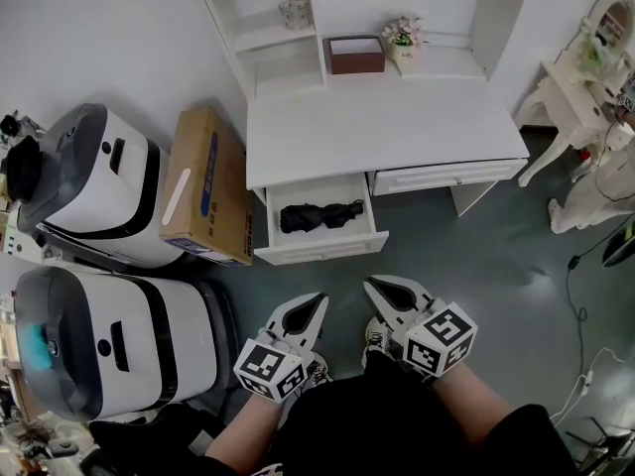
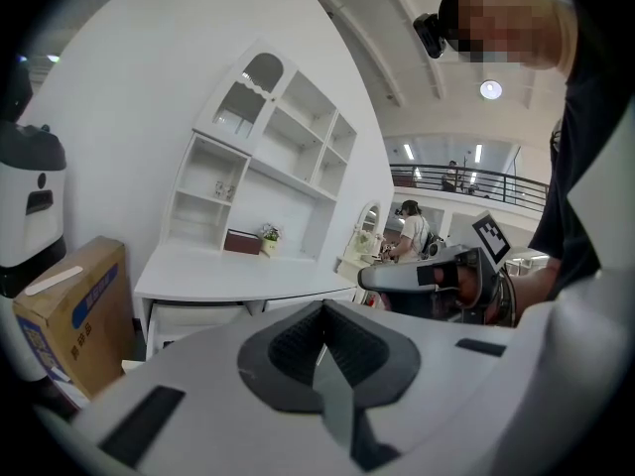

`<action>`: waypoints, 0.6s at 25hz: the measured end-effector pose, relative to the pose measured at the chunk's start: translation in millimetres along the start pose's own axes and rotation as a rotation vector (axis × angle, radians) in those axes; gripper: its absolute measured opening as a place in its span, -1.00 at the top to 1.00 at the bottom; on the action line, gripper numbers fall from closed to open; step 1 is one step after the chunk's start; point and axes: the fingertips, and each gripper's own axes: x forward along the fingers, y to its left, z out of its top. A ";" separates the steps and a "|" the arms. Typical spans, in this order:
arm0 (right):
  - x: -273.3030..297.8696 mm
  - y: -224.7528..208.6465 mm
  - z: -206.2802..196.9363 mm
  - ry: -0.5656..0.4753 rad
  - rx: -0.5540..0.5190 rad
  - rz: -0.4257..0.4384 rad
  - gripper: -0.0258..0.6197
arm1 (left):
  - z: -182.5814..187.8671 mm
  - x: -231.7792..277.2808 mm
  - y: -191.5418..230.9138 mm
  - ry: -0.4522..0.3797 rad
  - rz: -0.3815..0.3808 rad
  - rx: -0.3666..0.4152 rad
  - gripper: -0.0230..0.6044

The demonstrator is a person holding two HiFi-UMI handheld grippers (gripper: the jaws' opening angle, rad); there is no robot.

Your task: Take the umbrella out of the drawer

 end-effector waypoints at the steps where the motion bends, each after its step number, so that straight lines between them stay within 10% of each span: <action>1: 0.5 -4.8 1.2 0.003 0.001 0.004 0.92 | 0.9 4.9 0.9 0.000 0.005 -0.001 0.94; 15: 22.8 -69.2 11.2 0.068 -0.015 0.083 0.92 | 9.4 67.6 17.1 0.036 0.104 0.037 0.94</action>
